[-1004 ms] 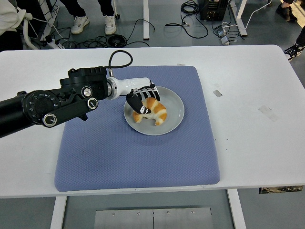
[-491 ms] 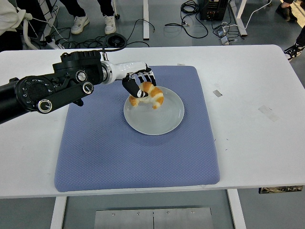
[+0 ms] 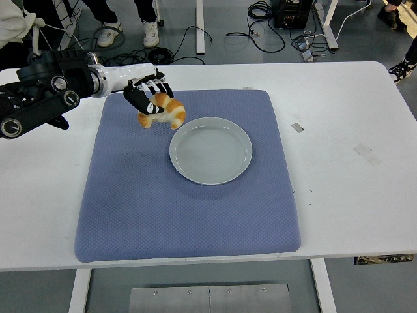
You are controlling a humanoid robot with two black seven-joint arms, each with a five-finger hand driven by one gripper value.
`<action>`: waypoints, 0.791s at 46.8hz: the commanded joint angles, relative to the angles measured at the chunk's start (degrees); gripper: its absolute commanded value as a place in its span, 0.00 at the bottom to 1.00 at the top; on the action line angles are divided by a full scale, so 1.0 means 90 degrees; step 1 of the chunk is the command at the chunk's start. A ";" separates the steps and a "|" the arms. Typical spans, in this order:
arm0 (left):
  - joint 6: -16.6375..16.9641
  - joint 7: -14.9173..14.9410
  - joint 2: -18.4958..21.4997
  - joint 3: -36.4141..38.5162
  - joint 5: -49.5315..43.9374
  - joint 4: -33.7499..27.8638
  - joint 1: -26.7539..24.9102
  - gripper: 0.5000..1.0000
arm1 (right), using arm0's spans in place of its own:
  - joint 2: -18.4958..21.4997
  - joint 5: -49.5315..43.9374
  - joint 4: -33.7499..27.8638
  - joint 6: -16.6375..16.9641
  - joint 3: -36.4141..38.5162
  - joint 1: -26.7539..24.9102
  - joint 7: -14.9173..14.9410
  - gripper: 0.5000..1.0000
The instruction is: Place the bread on the table
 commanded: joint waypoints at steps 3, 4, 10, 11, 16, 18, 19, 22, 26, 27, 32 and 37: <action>-0.0011 -0.0122 0.0209 0.0043 -0.0032 0.0001 0.0012 0.00 | 0.0000 -0.0003 0.0001 0.0000 -0.0001 0.0002 -0.0001 1.00; -0.0021 -0.0141 0.0239 0.0044 -0.0032 0.0001 0.0021 0.00 | 0.0000 -0.0003 0.0001 0.0000 -0.0001 0.0002 -0.0001 1.00; -0.0050 -0.0200 0.0424 0.0063 -0.0032 0.0001 0.0090 0.00 | 0.0000 -0.0003 0.0001 0.0000 -0.0001 -0.0008 -0.0001 1.00; -0.0050 -0.0210 0.0453 0.0063 -0.0032 0.0001 0.0090 0.00 | 0.0000 -0.0003 0.0001 0.0000 -0.0001 0.0002 -0.0001 1.00; -0.0050 -0.0317 0.0590 0.0083 -0.0032 0.0001 0.0158 0.00 | 0.0000 -0.0003 -0.0009 0.0000 -0.0001 0.0002 -0.0001 1.00; -0.0050 -0.0327 0.0600 0.0073 -0.0032 0.0001 0.0187 0.00 | 0.0000 0.0007 0.0001 0.0000 -0.0001 0.0002 -0.0001 1.00; -0.0050 -0.0327 0.0610 0.0083 -0.0032 0.0001 0.0197 0.00 | 0.0000 -0.0003 0.0001 0.0000 -0.0001 -0.0008 -0.0001 1.00; -0.0050 -0.0337 0.0659 0.0083 -0.0032 0.0001 0.0265 0.00 | 0.0000 -0.0003 0.0001 0.0000 -0.0001 -0.0008 -0.0001 1.00; -0.0040 -0.0337 0.0737 0.0083 -0.0022 0.0011 0.0343 0.00 | 0.0000 0.0006 0.0001 0.0000 -0.0001 0.0002 -0.0001 1.00; -0.0040 -0.0356 0.0737 0.0083 -0.0022 0.0011 0.0353 0.00 | 0.0000 -0.0003 0.0001 0.0000 -0.0001 -0.0008 -0.0001 1.00; -0.0031 -0.0405 0.0737 0.0092 0.0007 0.0011 0.0490 0.00 | 0.0000 -0.0003 0.0001 0.0000 -0.0001 0.0002 -0.0001 1.00; -0.0021 -0.0405 0.0737 0.0092 0.0056 0.0011 0.0617 0.00 | 0.0000 0.0007 0.0001 0.0000 -0.0001 0.0002 -0.0001 1.00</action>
